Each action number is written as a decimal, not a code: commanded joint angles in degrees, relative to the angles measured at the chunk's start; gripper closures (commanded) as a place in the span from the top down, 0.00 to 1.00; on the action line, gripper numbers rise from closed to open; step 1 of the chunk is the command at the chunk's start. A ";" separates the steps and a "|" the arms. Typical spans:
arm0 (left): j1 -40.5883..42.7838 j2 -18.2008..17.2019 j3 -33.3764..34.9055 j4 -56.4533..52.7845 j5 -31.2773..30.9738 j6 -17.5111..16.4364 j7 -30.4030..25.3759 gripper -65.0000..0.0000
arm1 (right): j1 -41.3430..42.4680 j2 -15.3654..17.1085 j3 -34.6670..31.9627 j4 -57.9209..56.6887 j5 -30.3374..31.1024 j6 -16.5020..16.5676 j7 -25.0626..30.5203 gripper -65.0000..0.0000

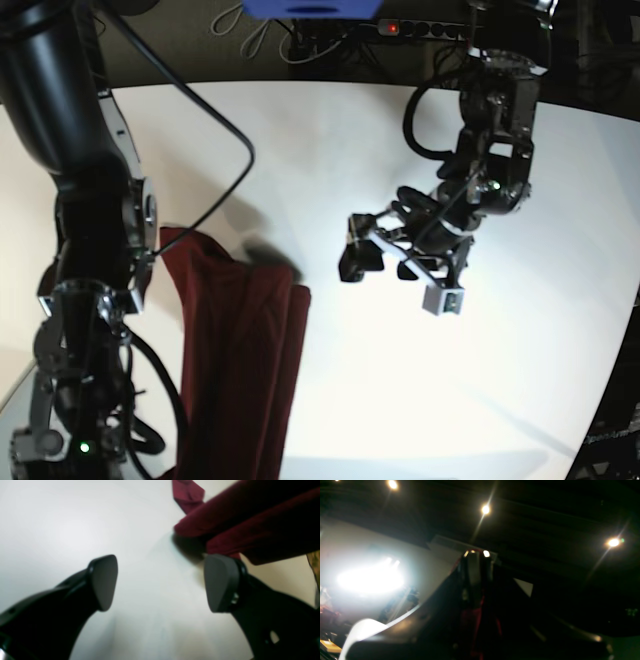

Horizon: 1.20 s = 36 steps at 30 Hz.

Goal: Layout the t-shirt on the table in an organized manner, then fold the t-shirt properly
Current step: 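Grasp the hanging red shirt with the left gripper beside the right gripper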

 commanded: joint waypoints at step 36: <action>-2.06 3.58 18.20 -5.00 22.53 0.17 -15.67 0.81 | 5.69 -1.55 -0.49 -3.14 -0.05 -0.50 1.15 0.00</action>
